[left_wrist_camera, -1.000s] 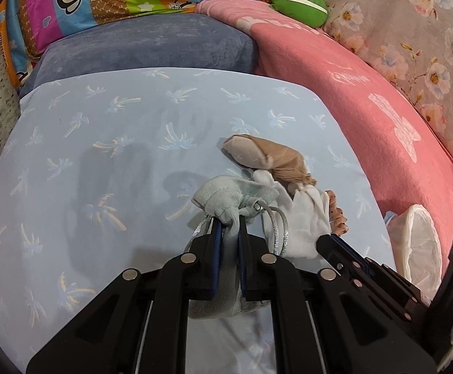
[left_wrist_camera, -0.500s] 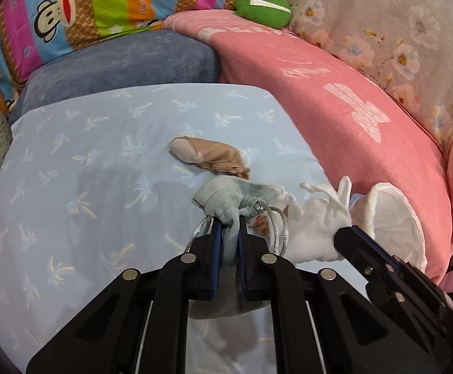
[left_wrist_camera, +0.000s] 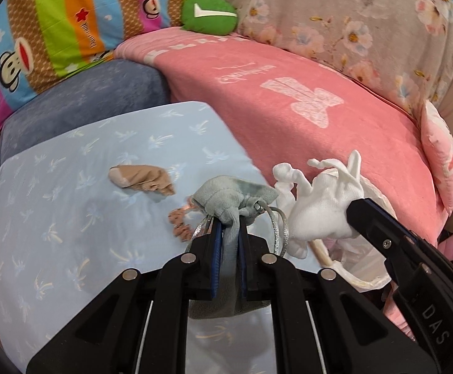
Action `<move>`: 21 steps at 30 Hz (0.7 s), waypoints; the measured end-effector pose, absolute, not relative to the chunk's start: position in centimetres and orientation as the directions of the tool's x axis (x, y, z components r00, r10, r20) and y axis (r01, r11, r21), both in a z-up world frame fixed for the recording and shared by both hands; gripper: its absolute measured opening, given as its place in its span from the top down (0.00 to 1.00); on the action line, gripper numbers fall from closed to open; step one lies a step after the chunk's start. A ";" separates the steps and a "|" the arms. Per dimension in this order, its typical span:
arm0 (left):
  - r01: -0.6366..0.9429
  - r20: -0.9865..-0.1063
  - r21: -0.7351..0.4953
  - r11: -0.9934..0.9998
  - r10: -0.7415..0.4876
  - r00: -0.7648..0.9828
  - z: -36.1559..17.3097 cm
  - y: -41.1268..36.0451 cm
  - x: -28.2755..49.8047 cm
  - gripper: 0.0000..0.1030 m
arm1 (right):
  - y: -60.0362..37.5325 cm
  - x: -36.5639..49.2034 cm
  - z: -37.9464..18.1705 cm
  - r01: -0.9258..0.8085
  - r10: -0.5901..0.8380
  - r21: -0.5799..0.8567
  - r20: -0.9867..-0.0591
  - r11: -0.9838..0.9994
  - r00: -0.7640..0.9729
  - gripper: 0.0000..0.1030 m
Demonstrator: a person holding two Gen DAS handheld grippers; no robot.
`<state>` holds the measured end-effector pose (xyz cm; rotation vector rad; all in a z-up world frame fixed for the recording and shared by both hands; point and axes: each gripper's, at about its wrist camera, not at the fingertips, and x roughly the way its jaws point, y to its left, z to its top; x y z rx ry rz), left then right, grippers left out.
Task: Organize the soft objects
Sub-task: 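Carry the grey pouch and white glove over the wastebasket with both grippers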
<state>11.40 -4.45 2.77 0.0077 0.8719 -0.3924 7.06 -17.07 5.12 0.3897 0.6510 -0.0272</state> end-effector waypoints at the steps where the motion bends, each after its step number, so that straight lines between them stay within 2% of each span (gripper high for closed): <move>1: 0.350 -0.746 -0.146 0.925 -0.336 0.576 2.9 -5.1 11.3 0.90 | -17.7 6.8 5.2 0.155 0.088 0.346 -0.594 0.925 0.800 0.96; 21: 0.563 -0.743 -0.093 0.821 -0.434 0.510 4.0 -17.0 9.4 0.89 | -29.5 1.3 5.0 0.362 -0.090 0.388 -0.566 0.848 0.819 0.96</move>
